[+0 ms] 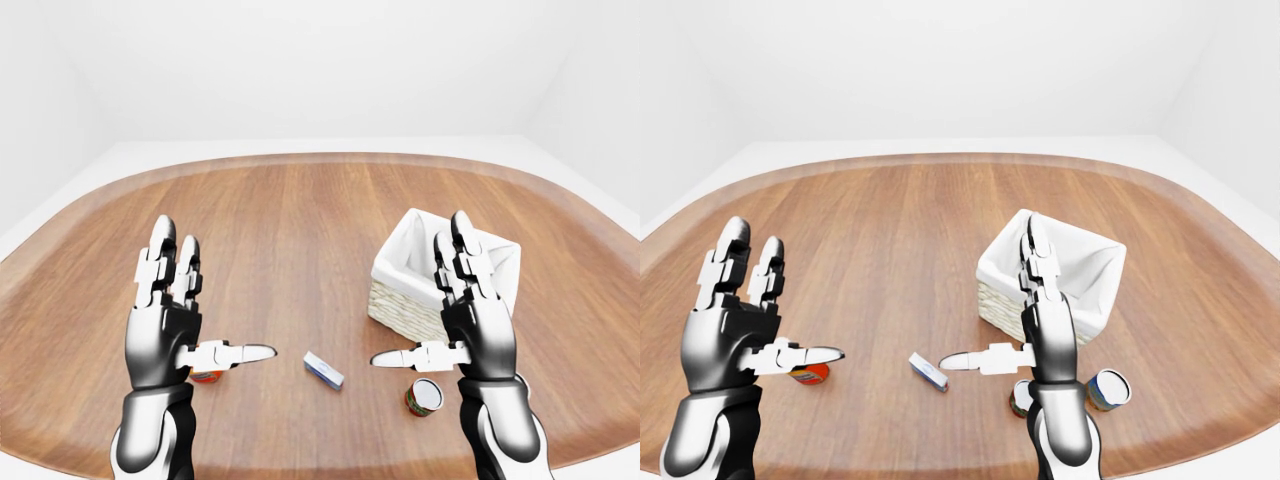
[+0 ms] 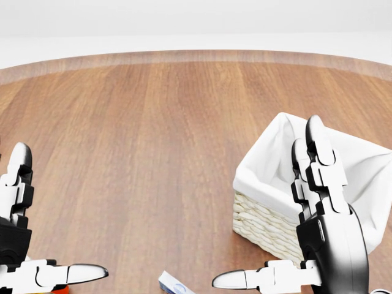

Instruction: Pick up the ketchup, and put it in the basket.

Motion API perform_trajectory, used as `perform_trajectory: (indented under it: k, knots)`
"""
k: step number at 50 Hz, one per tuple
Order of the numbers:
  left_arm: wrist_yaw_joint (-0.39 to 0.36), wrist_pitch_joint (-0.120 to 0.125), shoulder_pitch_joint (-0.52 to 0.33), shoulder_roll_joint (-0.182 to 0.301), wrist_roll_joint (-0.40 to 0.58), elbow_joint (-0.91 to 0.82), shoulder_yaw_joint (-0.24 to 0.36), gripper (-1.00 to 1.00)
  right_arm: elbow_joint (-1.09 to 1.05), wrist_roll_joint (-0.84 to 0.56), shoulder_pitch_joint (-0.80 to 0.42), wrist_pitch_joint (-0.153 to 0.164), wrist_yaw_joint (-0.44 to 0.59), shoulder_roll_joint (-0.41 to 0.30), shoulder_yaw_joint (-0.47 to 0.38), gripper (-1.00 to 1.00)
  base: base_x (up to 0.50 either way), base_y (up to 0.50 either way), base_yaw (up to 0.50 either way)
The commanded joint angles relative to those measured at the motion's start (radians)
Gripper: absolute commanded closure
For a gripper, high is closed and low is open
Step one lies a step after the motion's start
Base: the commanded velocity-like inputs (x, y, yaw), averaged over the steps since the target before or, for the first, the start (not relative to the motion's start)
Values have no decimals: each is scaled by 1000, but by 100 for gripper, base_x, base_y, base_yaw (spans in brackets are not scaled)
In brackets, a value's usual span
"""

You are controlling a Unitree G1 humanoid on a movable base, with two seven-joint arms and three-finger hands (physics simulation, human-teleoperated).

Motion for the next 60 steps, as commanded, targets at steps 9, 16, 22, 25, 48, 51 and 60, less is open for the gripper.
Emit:
perform_trajectory:
  k: [9,16,22,25,48,51,60]
  knots:
    - [0,0,10,-2,2,4,-2,-100,8,3,3,0,-1,0,-1,-100,0,0,0]
    - [-2,0,9,-2,-8,1,-1,-100,3,-2,-1,0,-8,2,-3,-100,0,0,0]
    - [4,0,-2,3,-5,4,-1,-100,-2,6,-1,0,-5,2,-8,-100,0,0,0]
    - [-4,0,6,1,-7,1,-2,-100,-1,15,3,0,3,1,-9,-100,23,0,0]
    - [-11,0,17,-8,-5,-15,82,-100,-1,3,3,0,2,3,-10,-100,9,0,0]
    - [-28,0,13,-6,-3,23,132,-100,-7,2,6,0,1,3,-6,-100,0,0,0]
    - [-77,-148,28,-17,41,243,187,-100,-26,11,15,0,3,0,-10,-100,0,0,0]
